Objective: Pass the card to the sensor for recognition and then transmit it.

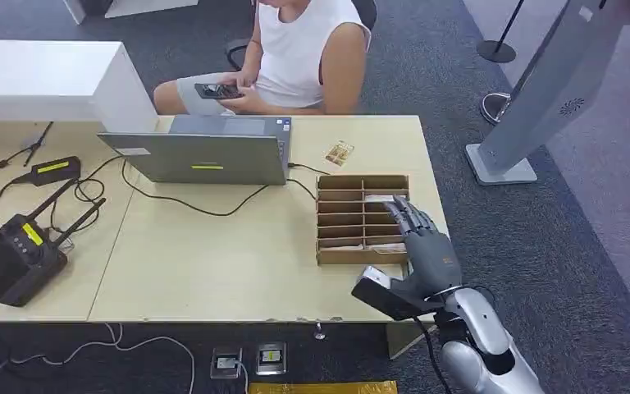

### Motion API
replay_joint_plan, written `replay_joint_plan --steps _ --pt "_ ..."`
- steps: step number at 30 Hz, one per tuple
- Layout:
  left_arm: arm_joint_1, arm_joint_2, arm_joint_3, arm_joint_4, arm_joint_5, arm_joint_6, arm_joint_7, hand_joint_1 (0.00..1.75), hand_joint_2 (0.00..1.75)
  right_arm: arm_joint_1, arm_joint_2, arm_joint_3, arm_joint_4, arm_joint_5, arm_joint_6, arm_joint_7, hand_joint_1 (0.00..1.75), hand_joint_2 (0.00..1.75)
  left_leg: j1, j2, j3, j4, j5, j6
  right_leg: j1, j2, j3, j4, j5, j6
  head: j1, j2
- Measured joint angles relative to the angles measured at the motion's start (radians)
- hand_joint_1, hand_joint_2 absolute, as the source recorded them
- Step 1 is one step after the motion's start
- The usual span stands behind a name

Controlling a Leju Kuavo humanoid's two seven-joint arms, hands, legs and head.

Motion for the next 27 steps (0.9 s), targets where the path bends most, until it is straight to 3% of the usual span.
replay_joint_plan --steps 9,18,27 --pt "-0.001 -0.001 0.005 0.000 -0.002 0.002 0.000 0.00 0.00 -0.034 0.000 0.017 0.050 0.002 0.002 -0.002 0.00 1.75 0.000 0.000 0.000 0.000 0.000 0.000 0.000 0.000 0.000 0.000 0.000 0.000 0.000 0.000" --pt "-0.001 -0.002 0.010 0.000 -0.002 0.004 -0.006 0.00 0.00 -0.119 0.005 0.023 0.128 0.002 -0.002 -0.047 0.00 1.75 0.000 0.000 0.000 0.000 0.000 0.000 0.000 0.000 0.000 0.000 0.000 0.000 0.000 0.000" --pt "-0.001 -0.002 0.012 0.000 -0.005 0.004 -0.006 0.00 0.00 -0.122 0.010 0.023 0.143 0.002 -0.006 -0.050 0.00 1.75 0.000 0.000 0.000 0.000 0.000 0.000 0.000 0.000 0.000 0.000 0.000 0.000 0.000 0.000"
